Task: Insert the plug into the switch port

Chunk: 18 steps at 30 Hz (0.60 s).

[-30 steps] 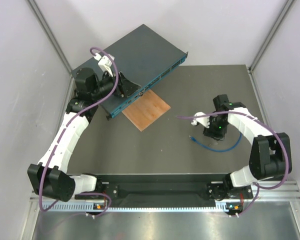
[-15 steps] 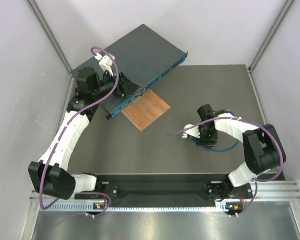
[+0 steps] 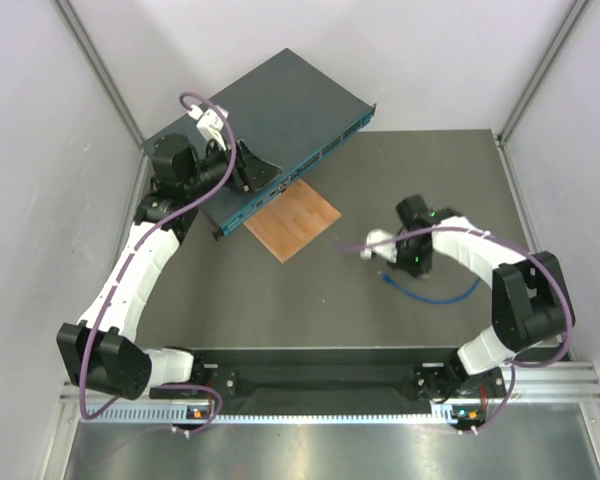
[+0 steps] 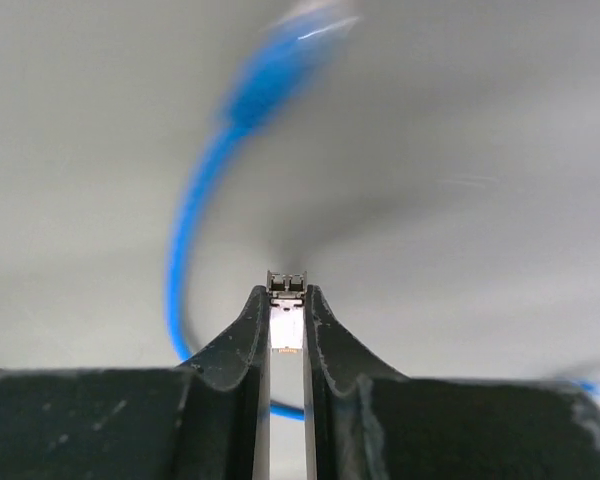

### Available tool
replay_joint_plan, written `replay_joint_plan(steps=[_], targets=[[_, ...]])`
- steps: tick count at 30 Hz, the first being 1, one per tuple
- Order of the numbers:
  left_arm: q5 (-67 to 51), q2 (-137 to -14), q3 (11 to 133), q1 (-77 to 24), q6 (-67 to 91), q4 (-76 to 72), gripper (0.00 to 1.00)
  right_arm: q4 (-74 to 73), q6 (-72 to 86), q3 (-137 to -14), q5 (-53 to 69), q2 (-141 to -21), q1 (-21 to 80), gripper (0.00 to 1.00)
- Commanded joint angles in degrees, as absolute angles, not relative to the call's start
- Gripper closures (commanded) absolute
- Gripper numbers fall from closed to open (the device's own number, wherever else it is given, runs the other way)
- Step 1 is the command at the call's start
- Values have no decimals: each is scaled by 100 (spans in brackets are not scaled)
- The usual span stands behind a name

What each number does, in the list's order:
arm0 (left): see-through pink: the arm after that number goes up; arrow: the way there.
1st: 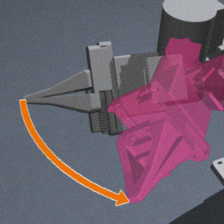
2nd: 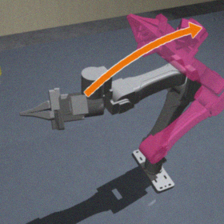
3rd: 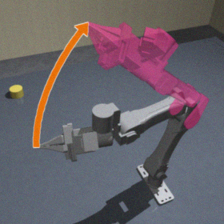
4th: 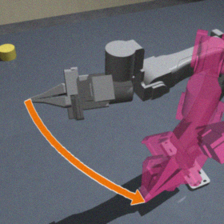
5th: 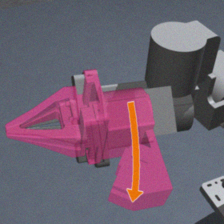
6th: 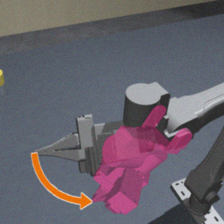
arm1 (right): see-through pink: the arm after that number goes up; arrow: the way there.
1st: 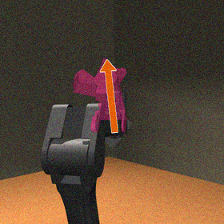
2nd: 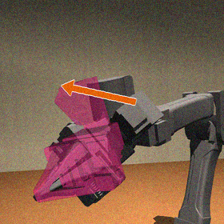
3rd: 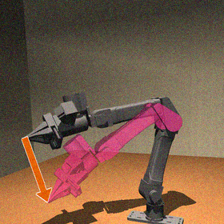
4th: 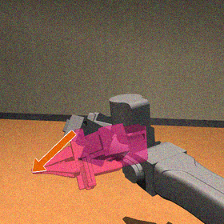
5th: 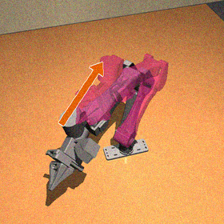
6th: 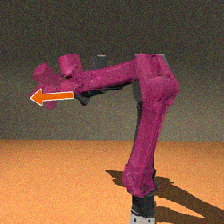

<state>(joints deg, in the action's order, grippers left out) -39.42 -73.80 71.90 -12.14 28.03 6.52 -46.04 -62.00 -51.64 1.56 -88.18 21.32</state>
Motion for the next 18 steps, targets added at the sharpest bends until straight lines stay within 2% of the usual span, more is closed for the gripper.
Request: replay_joint_plan(steps=[1,6,10,12,13,15,16,18], targets=[[-4016,-7365,7400,-1195,2953,45,35,-4727,-5356,-6589,1263,-8298,1768,100],[-4201,-7207,7199,-1195,3462,-798,33,-4738,-3765,-8477,3127,-8200,1283,100],[-4420,-7049,6909,-1195,3840,-1527,30,-4124,-1747,-9131,4321,-8043,1204,100],[-4552,-7005,6724,-1195,4340,-2123,27,-2836,-910,-8871,5376,-7858,1178,100],[-4683,-7014,6654,-1195,4899,-2362,26,-2030,417,-8668,5640,-7640,1186,100],[-4842,-7049,6539,-1204,5447,-2889,26,-4,1734,-8098,5617,-7489,1222,100],[-4808,-6997,6574,-1239,5484,-2900,24,392,2619,-8051,5494,-7488,1256,100],[-4703,-6865,6574,-1458,5065,-2988,23,649,3197,-8182,5160,-7611,1415,100]])
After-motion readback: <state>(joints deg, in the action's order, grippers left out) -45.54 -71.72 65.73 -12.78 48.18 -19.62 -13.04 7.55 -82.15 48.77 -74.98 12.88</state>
